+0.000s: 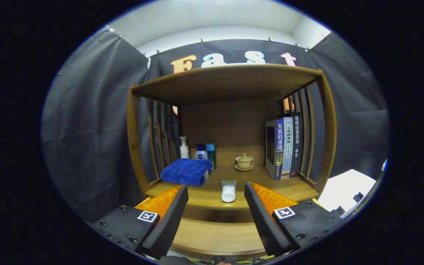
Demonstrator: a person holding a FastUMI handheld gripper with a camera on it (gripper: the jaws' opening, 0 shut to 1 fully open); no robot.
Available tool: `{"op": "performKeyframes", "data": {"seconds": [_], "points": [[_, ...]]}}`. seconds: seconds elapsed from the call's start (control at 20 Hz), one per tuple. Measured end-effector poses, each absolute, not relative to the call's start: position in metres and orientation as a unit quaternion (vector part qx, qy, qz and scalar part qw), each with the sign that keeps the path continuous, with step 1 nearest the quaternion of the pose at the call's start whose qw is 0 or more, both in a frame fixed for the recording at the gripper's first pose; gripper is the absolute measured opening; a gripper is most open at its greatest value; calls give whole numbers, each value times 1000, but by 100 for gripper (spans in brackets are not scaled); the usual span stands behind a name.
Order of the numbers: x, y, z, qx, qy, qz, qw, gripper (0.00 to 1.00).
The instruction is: Pull open the drawer, take out the items inside it, and place them on the countertop above the cabinet.
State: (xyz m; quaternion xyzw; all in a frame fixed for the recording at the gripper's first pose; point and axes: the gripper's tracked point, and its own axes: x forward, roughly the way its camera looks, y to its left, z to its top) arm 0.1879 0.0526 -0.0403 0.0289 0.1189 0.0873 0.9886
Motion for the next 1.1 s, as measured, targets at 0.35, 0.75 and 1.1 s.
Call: {"op": "performKeyframes", "data": {"seconds": [0.35,0.75,1.1], "points": [[122,73,-39,39,91,99,990,99],[78,60,-131,12,148,69,986,99],[76,38,-200,16,202,26,979,99]]}}
